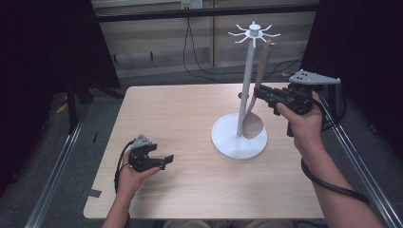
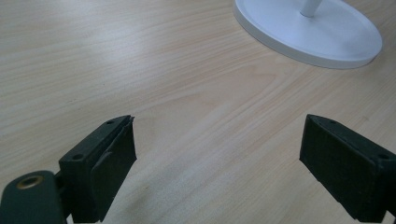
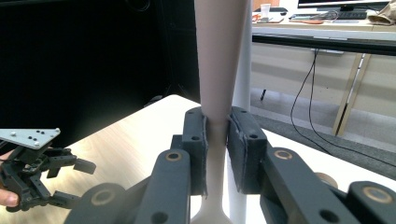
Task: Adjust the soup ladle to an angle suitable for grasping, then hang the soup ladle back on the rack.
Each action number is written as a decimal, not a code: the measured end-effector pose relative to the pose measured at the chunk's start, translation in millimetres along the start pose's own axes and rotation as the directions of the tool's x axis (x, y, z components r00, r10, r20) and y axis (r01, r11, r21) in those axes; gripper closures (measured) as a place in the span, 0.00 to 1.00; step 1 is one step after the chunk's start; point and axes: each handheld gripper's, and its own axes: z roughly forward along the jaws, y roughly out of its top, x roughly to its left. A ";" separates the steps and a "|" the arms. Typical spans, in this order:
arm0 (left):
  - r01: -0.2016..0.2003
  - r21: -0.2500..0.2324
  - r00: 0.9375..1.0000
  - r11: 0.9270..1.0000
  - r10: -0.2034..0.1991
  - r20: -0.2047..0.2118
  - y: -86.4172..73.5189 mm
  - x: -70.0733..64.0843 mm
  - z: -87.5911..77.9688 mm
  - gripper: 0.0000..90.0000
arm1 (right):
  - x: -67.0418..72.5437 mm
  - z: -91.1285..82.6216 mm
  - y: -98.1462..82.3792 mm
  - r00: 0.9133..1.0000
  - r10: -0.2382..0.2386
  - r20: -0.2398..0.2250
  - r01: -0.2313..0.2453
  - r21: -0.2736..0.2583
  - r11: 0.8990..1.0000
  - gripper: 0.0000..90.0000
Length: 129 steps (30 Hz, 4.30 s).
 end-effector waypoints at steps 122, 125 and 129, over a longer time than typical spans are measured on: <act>-0.008 -0.009 1.000 1.000 0.009 0.020 0.4 -3.0 0.8 0.09 | 10.1 -7.5 -93.1 0.998 -0.040 0.042 0.030 0.207 0.978 0.03; -0.011 -0.007 1.000 1.000 0.011 0.020 0.4 -3.0 0.6 0.09 | 10.6 -9.1 -97.2 0.998 -0.044 0.042 0.034 0.212 0.977 0.03; -0.011 -0.008 1.000 1.000 0.011 0.019 0.4 -3.0 0.3 0.09 | 11.7 -10.9 -103.3 0.998 -0.043 0.035 0.035 0.215 0.976 0.03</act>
